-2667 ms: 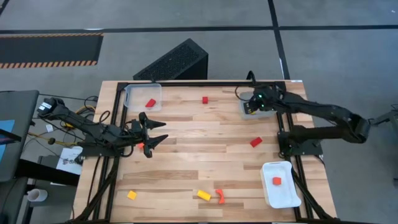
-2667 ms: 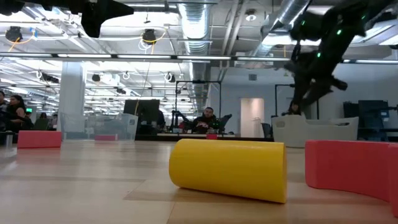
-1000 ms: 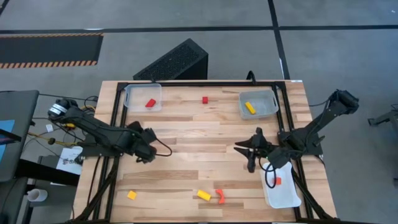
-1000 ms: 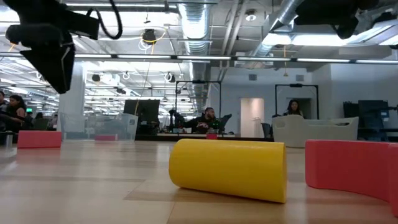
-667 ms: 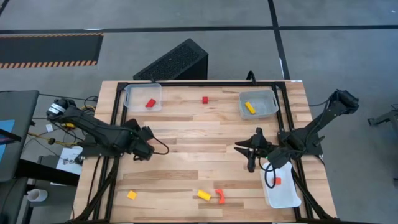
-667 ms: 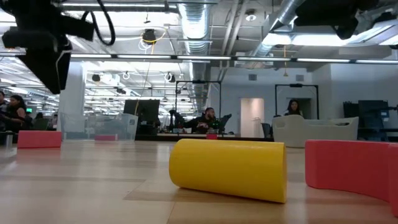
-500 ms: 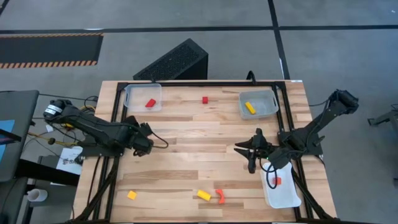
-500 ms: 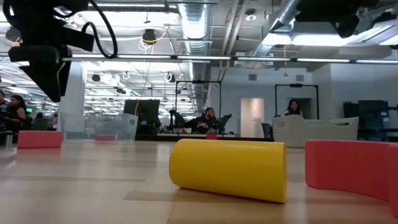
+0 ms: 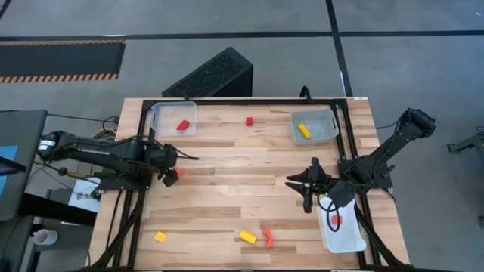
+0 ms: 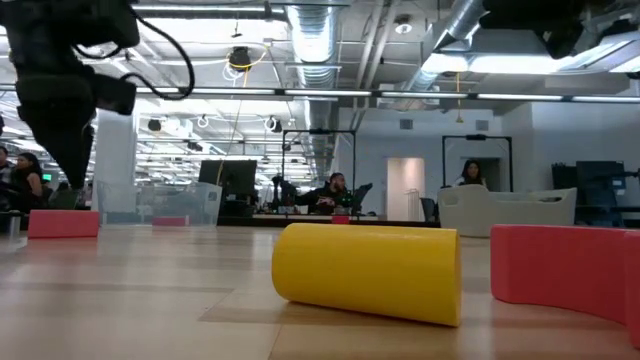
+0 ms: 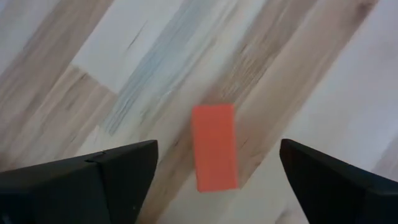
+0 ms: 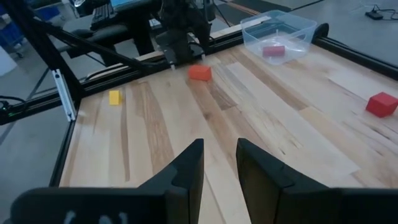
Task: Sort & place blocks by color
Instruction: Put the top orange block into the white bin
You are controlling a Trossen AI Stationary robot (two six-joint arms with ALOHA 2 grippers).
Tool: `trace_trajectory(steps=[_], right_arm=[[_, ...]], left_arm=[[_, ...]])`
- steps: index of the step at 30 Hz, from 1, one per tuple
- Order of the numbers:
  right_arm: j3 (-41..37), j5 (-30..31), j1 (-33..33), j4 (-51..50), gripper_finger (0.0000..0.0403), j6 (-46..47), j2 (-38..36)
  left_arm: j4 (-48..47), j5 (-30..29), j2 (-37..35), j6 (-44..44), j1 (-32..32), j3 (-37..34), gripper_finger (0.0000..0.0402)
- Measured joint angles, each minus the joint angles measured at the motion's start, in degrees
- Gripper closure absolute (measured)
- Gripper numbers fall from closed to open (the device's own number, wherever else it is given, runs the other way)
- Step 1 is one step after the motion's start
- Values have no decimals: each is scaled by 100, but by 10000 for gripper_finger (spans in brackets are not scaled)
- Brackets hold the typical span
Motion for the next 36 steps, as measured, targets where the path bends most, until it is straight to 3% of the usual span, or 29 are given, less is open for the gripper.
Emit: trace_trajectory(steps=[7,17,20,30,36], right_arm=[[0,1,0,-11,285,9,0],[0,-1,40,-21,285,52,2],[0,-3,93,-27,285,52,2],[0,-3,126,-61,285,51,2],[0,-3,125,-59,285,52,2]], left_arm=[[156,37,727,-220,8,-82,29],[231,639,2325,-69,8,-126,27],[217,664,2582,51,8,-75,44],[710,806,2604,259,2,36,166],[742,841,2604,151,2,45,187]])
